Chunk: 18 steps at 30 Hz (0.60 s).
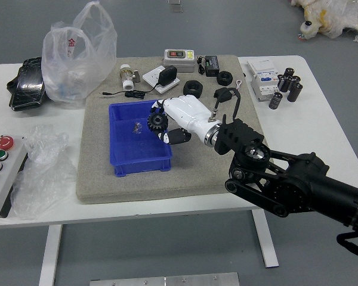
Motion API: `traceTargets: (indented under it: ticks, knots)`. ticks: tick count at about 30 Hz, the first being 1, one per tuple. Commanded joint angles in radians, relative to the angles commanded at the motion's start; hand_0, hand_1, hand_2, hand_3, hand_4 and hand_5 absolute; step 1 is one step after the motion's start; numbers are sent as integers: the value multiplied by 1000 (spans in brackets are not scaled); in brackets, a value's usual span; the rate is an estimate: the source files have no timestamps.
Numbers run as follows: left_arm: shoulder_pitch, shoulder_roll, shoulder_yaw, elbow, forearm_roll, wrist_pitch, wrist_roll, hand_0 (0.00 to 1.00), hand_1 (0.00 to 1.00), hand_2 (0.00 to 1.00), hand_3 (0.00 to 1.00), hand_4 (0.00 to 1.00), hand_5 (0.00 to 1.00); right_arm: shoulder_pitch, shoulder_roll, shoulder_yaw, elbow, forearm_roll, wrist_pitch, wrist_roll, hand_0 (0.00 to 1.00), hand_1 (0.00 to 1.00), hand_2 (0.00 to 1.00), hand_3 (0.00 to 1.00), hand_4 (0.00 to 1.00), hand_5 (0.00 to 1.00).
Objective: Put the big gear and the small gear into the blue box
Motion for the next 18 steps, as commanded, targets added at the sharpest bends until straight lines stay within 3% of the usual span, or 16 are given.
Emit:
traceTargets:
  ticks: [2, 3, 8, 9, 14, 15, 18]
  knots:
    - [0, 0, -1, 0, 1, 0, 1, 651, 577, 556, 650, 674, 360, 2, 5, -11, -4, 11, 9, 3, 696, 695, 672, 670, 331, 123]
    - [0, 0, -1, 0, 2, 0, 1, 651, 579, 556, 650, 674, 360, 2, 7, -15, -6, 16, 14, 4, 763, 777, 803, 727, 459, 167]
    - [0, 0, -3, -1, 4, 0, 2, 651, 579, 556, 650, 674, 360, 3, 9, -19, -11, 26, 27, 3, 763, 777, 803, 727, 459, 167]
    - [0, 0, -3, -1, 4, 0, 3, 651, 579, 556, 651, 674, 361, 3, 9, -19, -12, 28, 29, 3, 838, 846, 881, 879, 639, 247]
    - [-1, -1, -3, -1, 5, 0, 3, 651, 579, 556, 651, 674, 361, 2, 9, -15, -13, 30, 34, 0, 838, 846, 881, 879, 639, 247]
    - [-1, -1, -3, -1, 4, 0, 3, 651, 579, 556, 651, 674, 361, 2, 9, -14, -12, 31, 34, 0, 876, 880, 918, 935, 751, 294]
    - [-1, -1, -3, 0, 4, 0, 2, 651, 579, 556, 651, 674, 361, -3, 4, -6, -11, 35, 28, 3, 876, 880, 918, 935, 751, 294]
